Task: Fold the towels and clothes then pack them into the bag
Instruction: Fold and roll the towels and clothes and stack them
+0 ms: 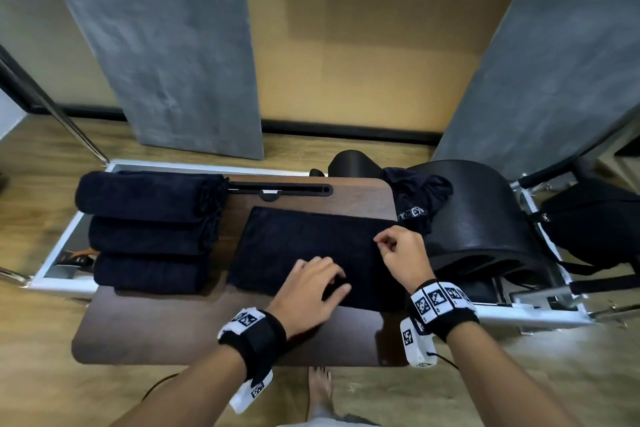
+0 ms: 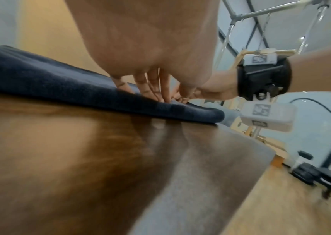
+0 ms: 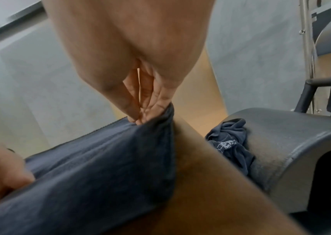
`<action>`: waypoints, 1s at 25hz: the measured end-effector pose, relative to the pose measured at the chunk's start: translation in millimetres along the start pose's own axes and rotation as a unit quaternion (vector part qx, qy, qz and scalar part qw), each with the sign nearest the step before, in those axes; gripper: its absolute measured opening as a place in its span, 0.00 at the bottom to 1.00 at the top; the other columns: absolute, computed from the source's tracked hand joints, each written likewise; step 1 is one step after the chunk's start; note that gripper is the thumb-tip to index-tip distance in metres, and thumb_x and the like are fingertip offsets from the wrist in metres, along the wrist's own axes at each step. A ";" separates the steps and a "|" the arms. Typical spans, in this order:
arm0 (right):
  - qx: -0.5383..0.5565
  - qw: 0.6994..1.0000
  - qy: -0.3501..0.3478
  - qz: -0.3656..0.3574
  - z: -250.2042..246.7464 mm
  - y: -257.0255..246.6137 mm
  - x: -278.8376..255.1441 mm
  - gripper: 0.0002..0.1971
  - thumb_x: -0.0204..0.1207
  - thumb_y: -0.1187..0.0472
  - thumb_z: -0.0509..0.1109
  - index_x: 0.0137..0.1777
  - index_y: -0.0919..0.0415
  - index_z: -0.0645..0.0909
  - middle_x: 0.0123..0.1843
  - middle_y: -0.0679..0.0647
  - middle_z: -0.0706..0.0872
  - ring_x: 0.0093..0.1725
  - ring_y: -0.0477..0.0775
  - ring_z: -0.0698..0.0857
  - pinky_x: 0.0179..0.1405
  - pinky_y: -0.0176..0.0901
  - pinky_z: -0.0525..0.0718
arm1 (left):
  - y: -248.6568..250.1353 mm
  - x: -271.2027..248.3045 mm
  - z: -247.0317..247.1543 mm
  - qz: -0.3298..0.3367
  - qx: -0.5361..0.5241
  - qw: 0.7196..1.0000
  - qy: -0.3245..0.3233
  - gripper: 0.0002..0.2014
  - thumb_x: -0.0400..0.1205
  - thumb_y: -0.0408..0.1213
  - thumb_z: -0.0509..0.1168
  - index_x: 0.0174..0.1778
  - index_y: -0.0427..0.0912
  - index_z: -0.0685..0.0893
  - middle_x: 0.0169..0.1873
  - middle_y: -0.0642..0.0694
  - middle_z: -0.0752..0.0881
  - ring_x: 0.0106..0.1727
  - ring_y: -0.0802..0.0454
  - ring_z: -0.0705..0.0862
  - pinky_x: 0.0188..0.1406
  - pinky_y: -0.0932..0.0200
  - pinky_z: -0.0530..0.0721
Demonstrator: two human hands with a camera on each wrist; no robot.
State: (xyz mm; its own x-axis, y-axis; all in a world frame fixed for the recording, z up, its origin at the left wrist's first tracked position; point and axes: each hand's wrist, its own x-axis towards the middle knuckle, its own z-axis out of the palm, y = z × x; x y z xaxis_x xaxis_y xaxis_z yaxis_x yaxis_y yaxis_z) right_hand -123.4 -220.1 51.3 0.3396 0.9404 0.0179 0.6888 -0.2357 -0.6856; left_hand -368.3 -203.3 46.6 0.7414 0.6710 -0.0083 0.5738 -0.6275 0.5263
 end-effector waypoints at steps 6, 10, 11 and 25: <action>-0.019 0.997 -0.067 -0.027 0.4 -13.4 -85.7 0.08 0.74 0.69 0.78 0.46 0.54 0.94 0.45 0.44 0.91 0.44 0.44 0.85 0.53 0.44 0.86 | -23.2 -21.0 -14.3 -0.099 0.159 0.980 0.073 0.15 0.92 0.56 0.55 0.56 0.53 0.82 0.53 0.58 0.83 0.61 0.54 0.81 0.66 0.48 0.73; -0.033 0.978 -0.184 -0.095 18.1 -35.3 -145.2 0.11 0.75 0.53 0.81 0.57 0.43 0.90 0.58 0.34 0.83 0.61 0.39 0.78 0.64 0.36 0.75 | -25.6 -41.6 -11.9 -0.141 0.187 0.971 0.038 0.18 0.93 0.49 0.55 0.77 0.50 0.78 0.76 0.53 0.78 0.82 0.50 0.72 0.81 0.44 0.67; -0.022 0.977 -0.192 -0.093 21.8 -37.9 -155.1 0.15 0.75 0.54 0.81 0.60 0.42 0.89 0.60 0.35 0.81 0.63 0.39 0.77 0.66 0.35 0.74 | -23.7 -50.2 -8.1 -0.146 0.180 0.972 0.024 0.22 0.94 0.46 0.54 0.84 0.47 0.73 0.83 0.51 0.73 0.88 0.49 0.66 0.85 0.43 0.64; -0.046 0.992 -0.067 -0.099 36.9 -25.4 -189.3 0.12 0.76 0.66 0.79 0.56 0.54 0.89 0.58 0.43 0.81 0.60 0.45 0.81 0.61 0.47 0.84 | -22.1 -154.4 11.5 -0.043 0.046 0.995 0.080 0.15 0.86 0.46 0.73 0.69 0.53 0.89 0.66 0.59 0.84 0.71 0.53 0.76 0.65 0.52 0.75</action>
State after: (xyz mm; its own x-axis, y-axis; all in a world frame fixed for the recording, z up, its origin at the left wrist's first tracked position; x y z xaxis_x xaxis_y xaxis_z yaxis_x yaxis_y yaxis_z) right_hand -228.8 -383.1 38.5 0.1071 0.9932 0.0446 0.7918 -0.0580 -0.6081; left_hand -491.5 -297.5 26.4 0.6271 0.7738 0.0892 0.6683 -0.5933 0.4487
